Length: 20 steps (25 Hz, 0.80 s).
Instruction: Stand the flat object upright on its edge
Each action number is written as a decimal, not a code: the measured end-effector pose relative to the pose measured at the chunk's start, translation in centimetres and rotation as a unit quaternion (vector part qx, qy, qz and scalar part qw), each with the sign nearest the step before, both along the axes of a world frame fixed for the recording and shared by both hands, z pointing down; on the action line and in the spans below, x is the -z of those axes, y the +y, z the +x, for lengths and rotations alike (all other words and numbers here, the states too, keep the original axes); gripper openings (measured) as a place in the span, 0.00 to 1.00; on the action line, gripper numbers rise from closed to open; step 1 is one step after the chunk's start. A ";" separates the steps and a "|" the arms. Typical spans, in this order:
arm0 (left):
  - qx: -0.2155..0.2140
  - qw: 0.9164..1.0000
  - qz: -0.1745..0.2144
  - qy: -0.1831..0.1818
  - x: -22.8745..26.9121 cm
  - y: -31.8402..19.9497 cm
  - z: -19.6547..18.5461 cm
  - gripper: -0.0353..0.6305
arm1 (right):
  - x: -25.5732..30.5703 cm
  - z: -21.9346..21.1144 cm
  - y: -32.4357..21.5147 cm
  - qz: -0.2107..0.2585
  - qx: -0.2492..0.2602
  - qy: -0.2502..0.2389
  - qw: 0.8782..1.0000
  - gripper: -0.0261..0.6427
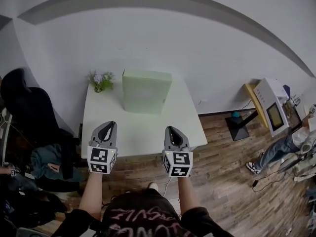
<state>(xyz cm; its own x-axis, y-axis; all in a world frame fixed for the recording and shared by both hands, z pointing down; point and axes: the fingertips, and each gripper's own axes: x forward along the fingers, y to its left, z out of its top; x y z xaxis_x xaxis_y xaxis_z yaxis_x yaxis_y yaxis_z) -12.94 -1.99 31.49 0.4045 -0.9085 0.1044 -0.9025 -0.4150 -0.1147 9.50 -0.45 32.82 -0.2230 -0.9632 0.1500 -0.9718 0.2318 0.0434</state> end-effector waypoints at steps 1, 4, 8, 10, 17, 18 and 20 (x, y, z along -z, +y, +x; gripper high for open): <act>0.000 1.000 0.001 -0.001 0.3 -0.1 0.1 0.09 | 0.2 0.1 -0.1 0.002 0.001 0.000 1.000 0.09; 0.000 1.000 0.007 -0.002 1.0 -0.7 0.4 0.09 | 0.7 0.6 -0.6 0.001 0.004 -0.009 1.000 0.09; 0.025 1.000 -0.009 -0.004 0.8 -1.3 0.4 0.08 | 0.7 1.5 -0.9 -0.003 0.009 -0.002 1.000 0.09; 0.033 0.999 -0.016 -0.003 0.7 -1.5 0.7 0.07 | 0.7 2.1 -1.1 -0.004 0.011 -0.006 1.000 0.09; 0.038 0.999 -0.012 -0.013 0.8 -1.3 1.5 0.07 | 0.2 2.8 -2.0 -0.007 0.027 -0.012 1.000 0.08; 0.042 0.999 -0.010 -0.015 1.0 -1.3 1.3 0.07 | 0.3 2.7 -2.2 -0.007 0.029 -0.011 0.999 0.08; 0.048 0.999 -0.006 -0.016 1.3 -1.4 1.1 0.07 | 0.4 2.5 -2.5 -0.005 0.033 -0.007 0.999 0.08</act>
